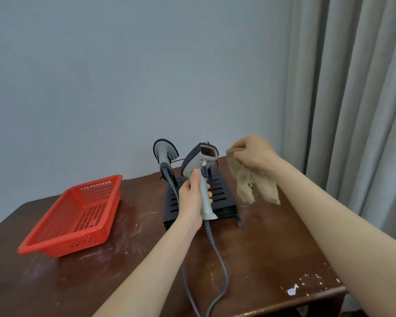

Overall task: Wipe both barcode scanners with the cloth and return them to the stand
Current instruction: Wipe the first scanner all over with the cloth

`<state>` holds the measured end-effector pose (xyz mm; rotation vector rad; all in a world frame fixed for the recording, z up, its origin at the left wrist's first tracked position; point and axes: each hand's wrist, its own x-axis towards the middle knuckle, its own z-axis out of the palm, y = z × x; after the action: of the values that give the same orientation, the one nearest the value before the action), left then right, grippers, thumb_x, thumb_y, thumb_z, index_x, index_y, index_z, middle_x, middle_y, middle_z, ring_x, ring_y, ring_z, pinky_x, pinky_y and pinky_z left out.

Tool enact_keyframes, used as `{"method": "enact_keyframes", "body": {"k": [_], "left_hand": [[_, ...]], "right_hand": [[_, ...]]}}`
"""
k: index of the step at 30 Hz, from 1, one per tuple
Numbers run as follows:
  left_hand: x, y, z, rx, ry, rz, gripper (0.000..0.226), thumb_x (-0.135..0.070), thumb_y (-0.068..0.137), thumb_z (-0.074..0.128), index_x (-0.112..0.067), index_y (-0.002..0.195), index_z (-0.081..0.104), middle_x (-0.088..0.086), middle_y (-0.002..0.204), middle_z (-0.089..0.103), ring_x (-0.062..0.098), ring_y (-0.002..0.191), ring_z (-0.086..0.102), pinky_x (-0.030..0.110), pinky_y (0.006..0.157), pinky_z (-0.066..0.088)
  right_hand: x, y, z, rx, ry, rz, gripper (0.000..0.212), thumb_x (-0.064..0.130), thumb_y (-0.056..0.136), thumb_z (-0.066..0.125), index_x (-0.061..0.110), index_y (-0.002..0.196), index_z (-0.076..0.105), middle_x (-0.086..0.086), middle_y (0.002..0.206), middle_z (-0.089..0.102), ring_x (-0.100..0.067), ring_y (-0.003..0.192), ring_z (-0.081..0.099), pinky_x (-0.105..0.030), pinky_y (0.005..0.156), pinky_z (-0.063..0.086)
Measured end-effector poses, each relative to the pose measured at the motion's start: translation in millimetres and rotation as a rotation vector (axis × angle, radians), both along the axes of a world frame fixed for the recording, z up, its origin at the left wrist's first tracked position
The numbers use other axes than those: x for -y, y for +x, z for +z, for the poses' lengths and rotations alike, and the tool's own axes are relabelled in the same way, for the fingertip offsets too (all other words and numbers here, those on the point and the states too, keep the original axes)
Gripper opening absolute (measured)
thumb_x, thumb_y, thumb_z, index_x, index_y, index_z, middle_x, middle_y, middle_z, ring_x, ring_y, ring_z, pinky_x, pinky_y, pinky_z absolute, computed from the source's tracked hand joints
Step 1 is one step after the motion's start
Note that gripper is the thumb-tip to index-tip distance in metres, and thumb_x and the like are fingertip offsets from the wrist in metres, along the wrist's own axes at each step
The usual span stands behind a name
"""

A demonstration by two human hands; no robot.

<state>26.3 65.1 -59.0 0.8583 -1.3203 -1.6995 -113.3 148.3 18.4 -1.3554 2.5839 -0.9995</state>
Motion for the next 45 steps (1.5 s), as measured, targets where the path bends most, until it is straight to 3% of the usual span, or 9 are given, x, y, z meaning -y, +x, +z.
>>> {"method": "enact_keyframes", "body": {"k": [3, 9, 13, 18, 24, 28, 33, 42, 45], "left_hand": [[-1.9, 1.3, 1.5, -0.001, -0.011, -0.024, 0.038, -0.044, 0.095, 0.049, -0.008, 0.095, 0.06, 0.003, 0.071, 0.058, 0.013, 0.053, 0.052, 0.027, 0.051, 0.045], [-4.0, -0.7, 4.1, -0.001, -0.012, -0.035, 0.036, -0.044, 0.095, 0.049, -0.009, 0.094, 0.06, 0.004, 0.071, 0.058, 0.015, 0.055, 0.053, 0.028, 0.052, 0.045], [-6.8, -3.0, 3.5, 0.01, -0.025, -0.031, 0.036, -0.044, 0.095, 0.049, -0.01, 0.094, 0.06, 0.004, 0.071, 0.059, 0.015, 0.054, 0.053, 0.028, 0.051, 0.046], [-9.0, -5.1, 2.5, -0.004, -0.027, -0.049, 0.035, -0.043, 0.094, 0.05, -0.009, 0.093, 0.059, 0.004, 0.07, 0.058, 0.015, 0.052, 0.052, 0.029, 0.051, 0.045], [-10.2, -6.2, 2.8, 0.002, -0.035, -0.045, 0.034, -0.043, 0.094, 0.051, -0.011, 0.092, 0.059, 0.004, 0.069, 0.058, 0.014, 0.053, 0.052, 0.028, 0.049, 0.045], [-10.0, -6.5, 1.1, 0.024, -0.045, -0.039, 0.035, -0.044, 0.094, 0.051, -0.01, 0.096, 0.059, 0.005, 0.073, 0.06, 0.014, 0.054, 0.053, 0.028, 0.05, 0.046], [-9.4, -6.9, 0.6, 0.032, -0.054, -0.042, 0.037, -0.046, 0.094, 0.051, -0.01, 0.099, 0.059, 0.005, 0.075, 0.06, 0.014, 0.055, 0.054, 0.028, 0.052, 0.047], [-10.5, -5.6, 1.4, 0.036, -0.042, -0.034, 0.038, -0.047, 0.094, 0.05, -0.011, 0.104, 0.059, 0.007, 0.075, 0.061, 0.015, 0.054, 0.056, 0.027, 0.05, 0.048], [-9.3, -5.1, 0.1, 0.036, -0.042, -0.026, 0.037, -0.047, 0.094, 0.05, -0.011, 0.101, 0.059, 0.008, 0.077, 0.061, 0.015, 0.054, 0.056, 0.028, 0.05, 0.048]], "right_hand": [[-1.3, -5.5, -12.7, 0.002, 0.047, -0.07, 0.033, 0.017, 0.088, 0.05, 0.025, 0.118, 0.061, -0.001, 0.114, 0.062, -0.025, 0.101, 0.057, -0.031, 0.074, 0.044], [-1.7, 7.8, -1.3, 0.08, -0.344, 0.073, 0.023, 0.013, 0.087, 0.055, 0.022, 0.097, 0.074, 0.007, 0.087, 0.065, -0.009, 0.087, 0.054, -0.019, 0.071, 0.037], [2.2, 13.6, 2.6, 0.011, -0.274, 0.144, 0.025, 0.011, 0.086, 0.056, 0.019, 0.1, 0.075, 0.002, 0.099, 0.072, -0.014, 0.099, 0.06, -0.022, 0.081, 0.044], [6.3, 12.6, 0.3, 0.031, -0.281, -0.006, 0.029, 0.018, 0.086, 0.062, 0.016, 0.115, 0.063, -0.004, 0.11, 0.065, -0.022, 0.107, 0.056, -0.03, 0.084, 0.047], [9.0, 15.8, 1.9, 0.059, -0.278, -0.01, 0.015, 0.019, 0.084, 0.063, 0.014, 0.094, 0.073, -0.005, 0.085, 0.067, -0.025, 0.088, 0.062, -0.034, 0.076, 0.054], [10.2, 19.5, 3.3, -0.053, -0.232, -0.087, 0.02, 0.017, 0.082, 0.06, 0.016, 0.098, 0.072, -0.006, 0.09, 0.067, -0.025, 0.08, 0.056, -0.028, 0.065, 0.044], [14.9, 24.4, 7.4, -0.035, -0.297, -0.092, 0.016, 0.015, 0.08, 0.061, 0.013, 0.092, 0.071, -0.007, 0.088, 0.069, -0.026, 0.084, 0.062, -0.03, 0.066, 0.049], [16.8, 32.2, 10.9, 0.024, -0.426, 0.064, 0.008, 0.014, 0.078, 0.067, 0.016, 0.083, 0.073, -0.002, 0.082, 0.07, -0.016, 0.08, 0.061, -0.023, 0.067, 0.048], [15.1, 30.4, 12.8, 0.041, -0.396, 0.161, 0.009, 0.014, 0.079, 0.069, 0.017, 0.085, 0.074, 0.005, 0.074, 0.065, -0.008, 0.072, 0.057, -0.011, 0.058, 0.041]]}}
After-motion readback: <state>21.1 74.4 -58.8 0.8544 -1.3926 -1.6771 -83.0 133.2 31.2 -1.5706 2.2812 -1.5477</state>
